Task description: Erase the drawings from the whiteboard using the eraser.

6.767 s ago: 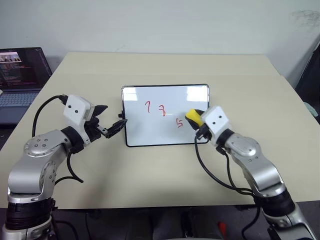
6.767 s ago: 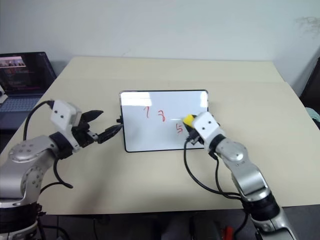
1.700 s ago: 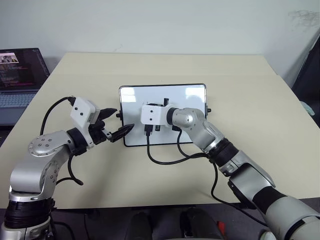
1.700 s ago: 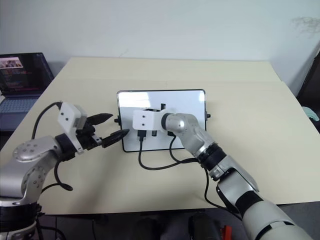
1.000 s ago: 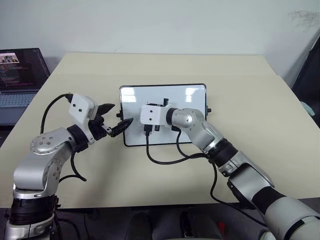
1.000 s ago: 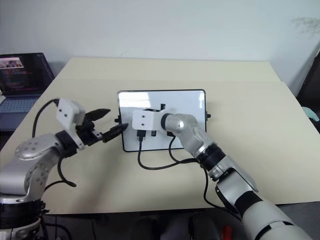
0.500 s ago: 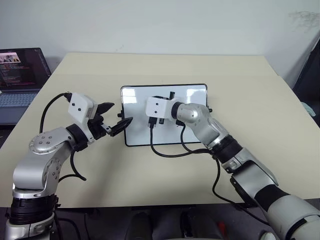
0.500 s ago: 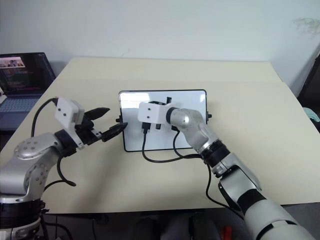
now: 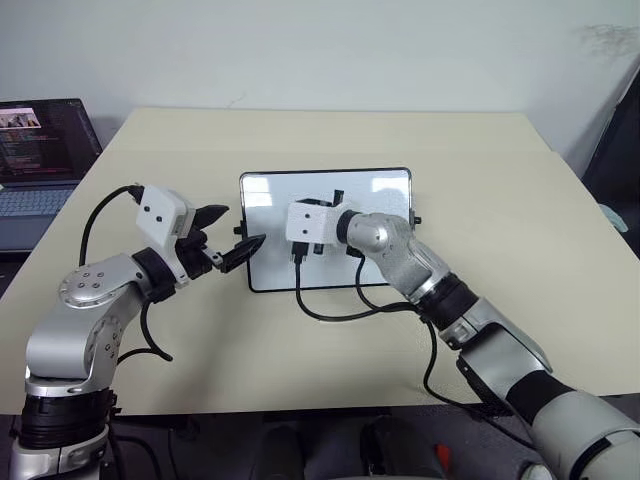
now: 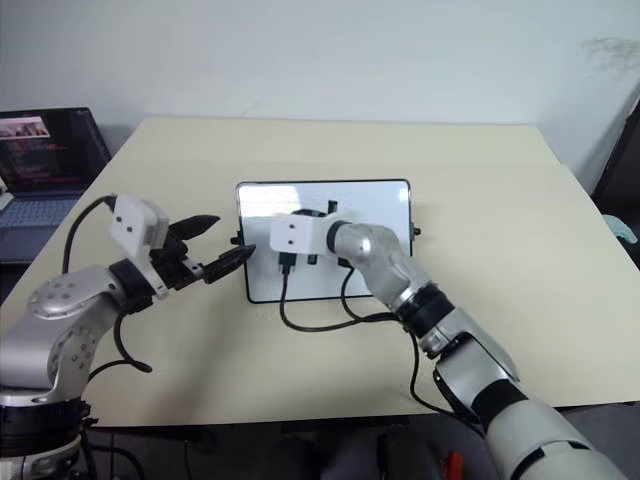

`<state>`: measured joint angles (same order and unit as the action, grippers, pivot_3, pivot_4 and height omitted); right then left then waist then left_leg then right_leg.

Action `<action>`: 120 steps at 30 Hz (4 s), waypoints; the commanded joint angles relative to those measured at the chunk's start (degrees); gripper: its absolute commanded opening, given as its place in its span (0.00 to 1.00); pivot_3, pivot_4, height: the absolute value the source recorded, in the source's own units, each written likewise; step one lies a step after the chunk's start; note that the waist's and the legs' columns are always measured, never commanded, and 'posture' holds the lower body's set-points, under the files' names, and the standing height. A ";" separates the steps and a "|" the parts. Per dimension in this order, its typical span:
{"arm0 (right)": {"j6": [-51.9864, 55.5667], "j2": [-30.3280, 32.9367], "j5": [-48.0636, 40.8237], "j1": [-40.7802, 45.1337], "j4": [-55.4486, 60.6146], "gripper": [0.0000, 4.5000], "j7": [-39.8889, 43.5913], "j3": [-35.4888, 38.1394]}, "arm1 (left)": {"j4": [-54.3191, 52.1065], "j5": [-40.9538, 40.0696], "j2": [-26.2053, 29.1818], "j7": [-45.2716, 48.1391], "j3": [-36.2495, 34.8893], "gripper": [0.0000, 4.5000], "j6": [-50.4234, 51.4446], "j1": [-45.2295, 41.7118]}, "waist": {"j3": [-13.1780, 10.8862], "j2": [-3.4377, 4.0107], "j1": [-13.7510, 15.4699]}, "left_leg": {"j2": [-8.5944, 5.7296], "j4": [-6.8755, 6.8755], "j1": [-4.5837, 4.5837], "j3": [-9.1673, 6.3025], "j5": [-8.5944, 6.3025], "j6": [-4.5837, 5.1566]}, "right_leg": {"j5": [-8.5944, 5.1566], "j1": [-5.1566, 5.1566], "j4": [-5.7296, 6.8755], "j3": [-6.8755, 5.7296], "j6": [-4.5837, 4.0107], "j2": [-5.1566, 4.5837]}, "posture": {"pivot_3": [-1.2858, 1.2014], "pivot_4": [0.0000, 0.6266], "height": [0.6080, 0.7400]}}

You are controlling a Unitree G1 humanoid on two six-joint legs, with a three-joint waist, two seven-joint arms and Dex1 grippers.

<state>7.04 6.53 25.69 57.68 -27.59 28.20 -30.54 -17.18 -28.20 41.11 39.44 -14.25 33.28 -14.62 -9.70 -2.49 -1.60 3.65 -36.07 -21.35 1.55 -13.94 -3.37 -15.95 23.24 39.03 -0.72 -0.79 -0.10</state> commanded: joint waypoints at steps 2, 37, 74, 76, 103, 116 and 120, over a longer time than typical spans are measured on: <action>0.49 0.92 0.88 0.68 -3.51 0.29 -1.91 1.64 | -0.94 -0.29 0.14 -0.11 -1.11 1.00 -1.07 -0.52 | 0.00 0.00 0.01 | 0.00 0.01 -0.05 0.00 0.00 0.00 | 0.00 0.03 -0.03 0.00 0.00 -0.01 | 0.52 0.24 1.00; 25.07 11.02 -28.20 -30.43 50.23 0.29 14.53 22.29 | -3.10 -0.14 -5.34 -1.99 -0.22 1.00 -5.64 2.91 | -0.06 0.03 -0.01 | -0.01 0.06 -1.20 -0.02 -0.18 -0.14 | 0.04 0.98 -0.20 -0.02 -0.10 -0.04 | 0.52 0.24 1.00; -2.11 3.21 -8.69 -13.99 17.57 0.29 -6.29 10.06 | -3.22 4.06 -6.14 -1.04 4.08 1.00 -8.15 4.99 | -0.05 0.00 -0.07 | -0.05 -0.03 -1.03 0.16 -0.18 -0.15 | 0.04 0.90 -0.06 0.08 -0.10 0.20 | 0.52 0.24 1.00; -2.11 2.78 -8.13 -14.10 15.53 0.29 -5.66 9.05 | -3.36 4.12 -6.19 -1.09 4.04 1.00 -8.16 5.02 | -0.05 0.00 -0.08 | -0.04 -0.03 -1.03 0.16 -0.18 -0.15 | 0.04 0.90 -0.06 0.07 -0.11 0.19 | 0.52 0.24 1.00; 2.54 6.27 -3.83 -13.85 11.45 0.29 1.35 3.55 | -3.70 4.14 -6.36 -1.57 3.43 1.00 -8.28 5.52 | 0.03 -0.05 -0.01 | -0.02 -0.08 -0.32 0.14 -0.08 -0.10 | 0.17 0.28 -0.03 0.07 -0.20 0.20 | 0.52 0.24 1.00; 2.29 7.28 1.08 -10.78 10.30 0.29 -4.21 4.01 | -2.64 4.02 -6.25 -1.04 3.31 1.00 -8.50 4.53 | 0.03 -0.04 -0.09 | -0.04 -0.08 0.04 0.15 0.01 -0.01 | 0.16 0.03 0.04 0.09 -0.07 0.23 | 0.52 0.24 1.00; 2.73 8.10 0.78 -10.46 9.14 0.29 -3.42 4.48 | -2.57 4.00 -6.39 -1.04 3.43 1.00 -8.56 4.49 | 0.04 -0.06 0.13 | -0.04 -0.08 0.00 0.17 0.04 -0.01 | 0.18 0.02 -0.01 0.08 -0.07 0.22 | 0.52 0.24 1.00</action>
<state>8.12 13.44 25.70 48.12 -16.35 24.67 -26.84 -18.99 -23.97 34.46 38.24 -10.25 25.85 -9.32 -9.66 -2.54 -1.47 3.61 -36.14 -21.36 1.72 -13.91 -3.38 -15.78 23.26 38.99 -0.64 -0.86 0.12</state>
